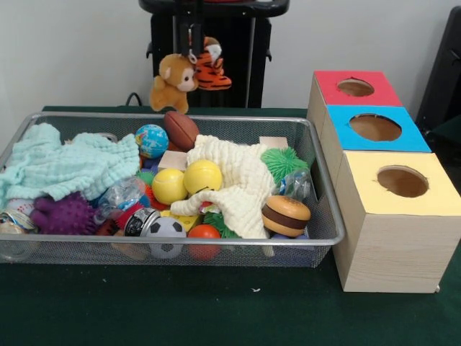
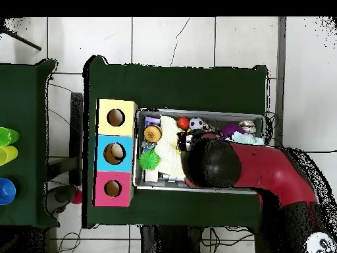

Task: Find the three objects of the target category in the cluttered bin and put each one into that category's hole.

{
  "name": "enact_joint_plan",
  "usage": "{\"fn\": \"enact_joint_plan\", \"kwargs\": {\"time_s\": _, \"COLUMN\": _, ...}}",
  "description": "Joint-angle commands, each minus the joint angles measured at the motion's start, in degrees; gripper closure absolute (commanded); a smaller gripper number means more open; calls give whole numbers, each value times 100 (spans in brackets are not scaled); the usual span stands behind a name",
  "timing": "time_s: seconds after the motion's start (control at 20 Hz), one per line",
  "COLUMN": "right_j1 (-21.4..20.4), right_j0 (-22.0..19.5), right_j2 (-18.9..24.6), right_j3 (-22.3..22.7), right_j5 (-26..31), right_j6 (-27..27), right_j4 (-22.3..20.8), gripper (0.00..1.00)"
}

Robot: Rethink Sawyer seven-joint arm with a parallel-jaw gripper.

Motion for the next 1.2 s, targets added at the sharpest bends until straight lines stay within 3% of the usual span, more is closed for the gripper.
{"fn": "enact_joint_plan", "kwargs": {"time_s": 0.05, "right_j1": -254, "right_j0": 203, "right_j2": -91, "right_j3": 688, "right_j5": 404, "right_j6": 466, "right_j4": 174, "gripper": 100}}
{"fn": "enact_joint_plan", "kwargs": {"time_s": 0.55, "right_j1": -448, "right_j0": 408, "right_j2": -218, "right_j3": 953, "right_j5": 267, "right_j6": 551, "right_j4": 285, "gripper": 100}}
{"fn": "enact_joint_plan", "kwargs": {"time_s": 1.2, "right_j1": -391, "right_j0": 475, "right_j2": -326, "right_j3": 1012, "right_j5": 58, "right_j6": 688, "right_j4": 297, "gripper": 100}}
